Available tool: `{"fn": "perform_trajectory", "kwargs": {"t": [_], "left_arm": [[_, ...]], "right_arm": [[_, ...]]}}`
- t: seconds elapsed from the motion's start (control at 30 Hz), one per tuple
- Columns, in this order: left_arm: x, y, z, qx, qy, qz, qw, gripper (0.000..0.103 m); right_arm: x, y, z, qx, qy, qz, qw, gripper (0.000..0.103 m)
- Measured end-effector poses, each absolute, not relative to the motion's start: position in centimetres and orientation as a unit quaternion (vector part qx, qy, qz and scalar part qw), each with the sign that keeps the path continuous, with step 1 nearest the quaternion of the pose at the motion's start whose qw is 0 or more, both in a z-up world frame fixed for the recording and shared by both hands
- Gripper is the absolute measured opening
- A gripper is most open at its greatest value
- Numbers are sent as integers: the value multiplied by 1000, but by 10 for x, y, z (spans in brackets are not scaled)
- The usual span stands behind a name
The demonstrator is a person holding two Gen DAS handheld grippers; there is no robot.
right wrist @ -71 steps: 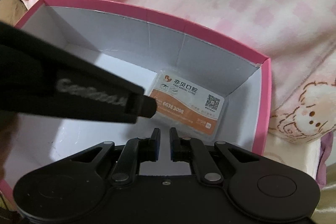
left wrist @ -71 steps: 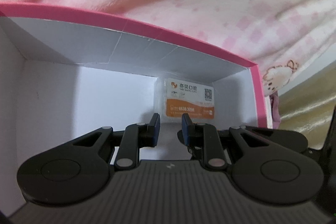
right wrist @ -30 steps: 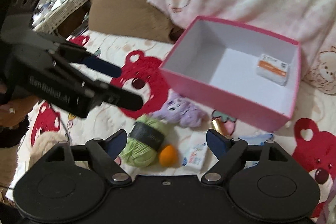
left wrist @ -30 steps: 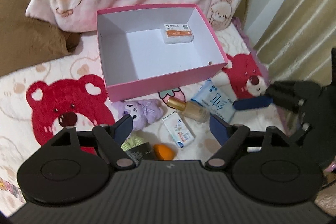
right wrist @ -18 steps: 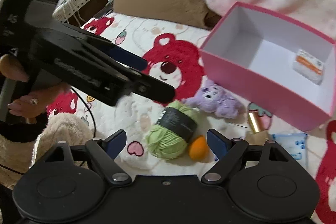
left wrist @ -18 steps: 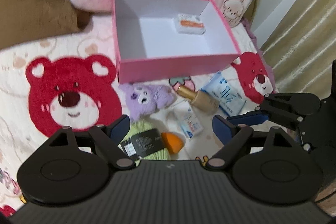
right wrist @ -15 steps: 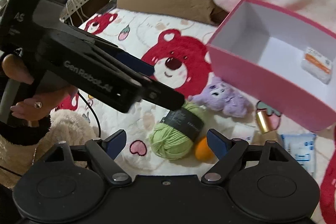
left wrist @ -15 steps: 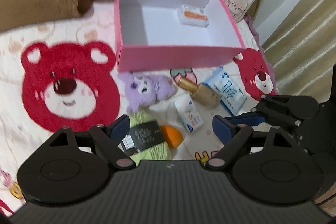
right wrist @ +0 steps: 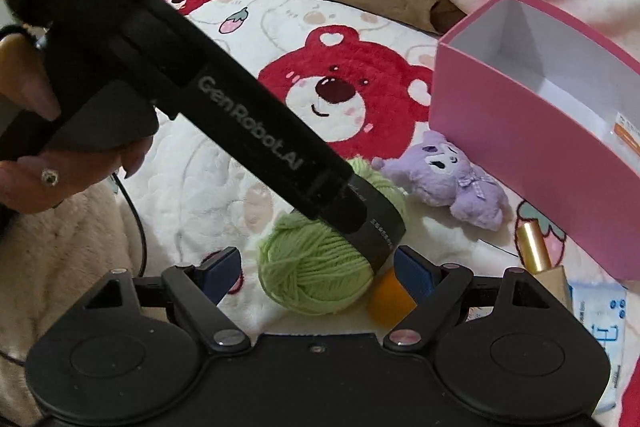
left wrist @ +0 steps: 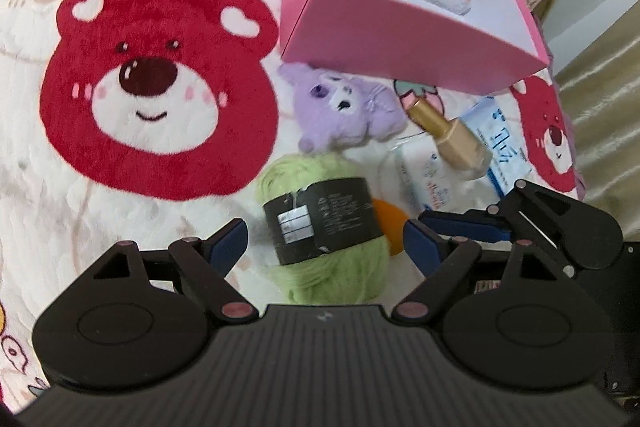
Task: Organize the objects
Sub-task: 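Move the left tool to the green yarn ball and close on it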
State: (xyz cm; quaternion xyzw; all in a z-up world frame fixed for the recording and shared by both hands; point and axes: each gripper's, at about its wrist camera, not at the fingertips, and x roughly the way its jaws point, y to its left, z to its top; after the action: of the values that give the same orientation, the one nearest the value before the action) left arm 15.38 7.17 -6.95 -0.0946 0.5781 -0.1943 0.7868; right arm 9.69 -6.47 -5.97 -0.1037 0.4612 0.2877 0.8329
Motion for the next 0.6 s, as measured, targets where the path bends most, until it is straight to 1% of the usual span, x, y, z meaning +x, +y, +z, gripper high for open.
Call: {"fn": "perform_trajectory", "kwargs": {"t": [0.23, 0.3, 0.33, 0.37, 0.43, 0.6], "left_arm": [[152, 78, -89, -114, 583, -190, 781, 83], [153, 78, -95, -118, 588, -186, 779, 77], [154, 77, -98, -120, 591, -185, 776, 66], [154, 78, -100, -126, 595, -188, 771, 59], [155, 80, -106, -154, 602, -199, 758, 54], [153, 79, -109, -156, 599, -193, 761, 53]], "right_arm": [[102, -61, -76, -102, 464, 267, 838, 87], [103, -59, -81, -102, 464, 265, 839, 87], [104, -57, -85, -103, 465, 260, 840, 87], [105, -56, -88, -103, 466, 257, 841, 87], [107, -53, -95, -104, 469, 251, 841, 87], [105, -48, -105, -116, 458, 242, 848, 88]]}}
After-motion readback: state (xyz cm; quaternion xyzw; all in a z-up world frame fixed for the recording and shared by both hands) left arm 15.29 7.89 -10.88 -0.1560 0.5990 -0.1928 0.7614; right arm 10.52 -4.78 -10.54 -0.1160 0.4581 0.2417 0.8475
